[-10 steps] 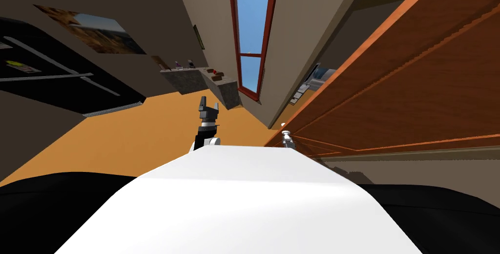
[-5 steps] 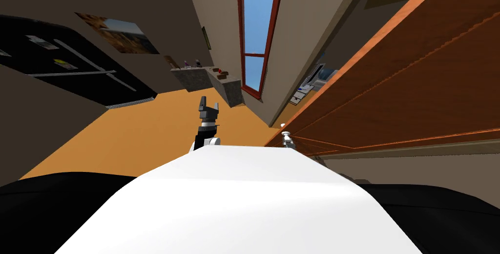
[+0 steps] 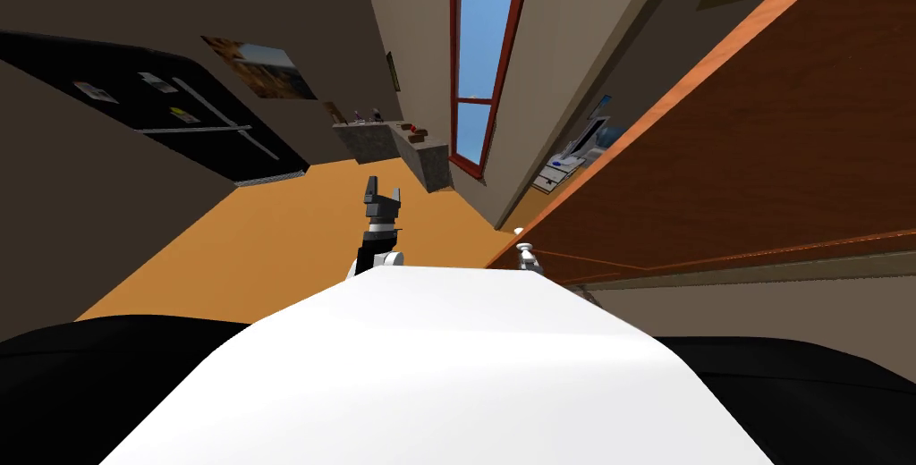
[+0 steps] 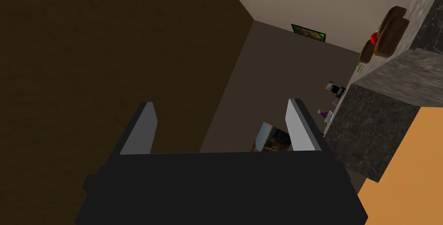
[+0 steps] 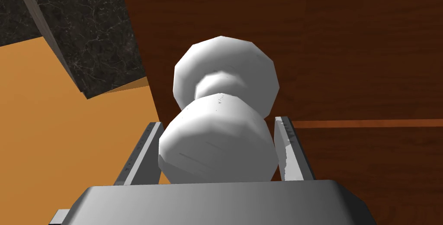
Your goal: Pull the door open
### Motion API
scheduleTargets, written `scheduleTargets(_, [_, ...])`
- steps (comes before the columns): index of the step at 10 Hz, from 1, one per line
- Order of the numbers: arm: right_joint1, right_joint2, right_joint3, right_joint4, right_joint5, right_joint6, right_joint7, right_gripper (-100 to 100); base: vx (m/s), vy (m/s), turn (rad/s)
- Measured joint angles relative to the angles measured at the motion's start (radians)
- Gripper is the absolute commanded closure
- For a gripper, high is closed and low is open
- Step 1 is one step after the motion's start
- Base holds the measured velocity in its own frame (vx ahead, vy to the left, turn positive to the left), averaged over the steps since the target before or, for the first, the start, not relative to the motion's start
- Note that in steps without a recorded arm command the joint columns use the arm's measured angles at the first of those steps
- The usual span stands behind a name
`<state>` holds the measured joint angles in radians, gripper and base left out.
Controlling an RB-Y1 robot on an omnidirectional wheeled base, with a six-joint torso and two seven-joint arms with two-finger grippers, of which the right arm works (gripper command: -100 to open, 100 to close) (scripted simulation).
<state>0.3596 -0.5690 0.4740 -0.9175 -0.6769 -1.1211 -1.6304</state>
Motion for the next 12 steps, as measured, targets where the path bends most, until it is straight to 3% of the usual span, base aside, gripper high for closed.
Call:
scheduleTargets(2, [0.002, -0.012, 0.016, 0.015, 0.008, -0.024, -0.019, 100, -0.165, -0.006, 0.068])
scheduleTargets(4, [0.003, -0.014, 0.021, 0.022, 0.011, -0.026, -0.025, 100, -0.179, -0.037, 0.122])
scheduleTargets(12, [-0.016, -0.036, 0.05, 0.08, 0.039, -0.079, -0.079, 100, -0.201, -0.034, 0.128])
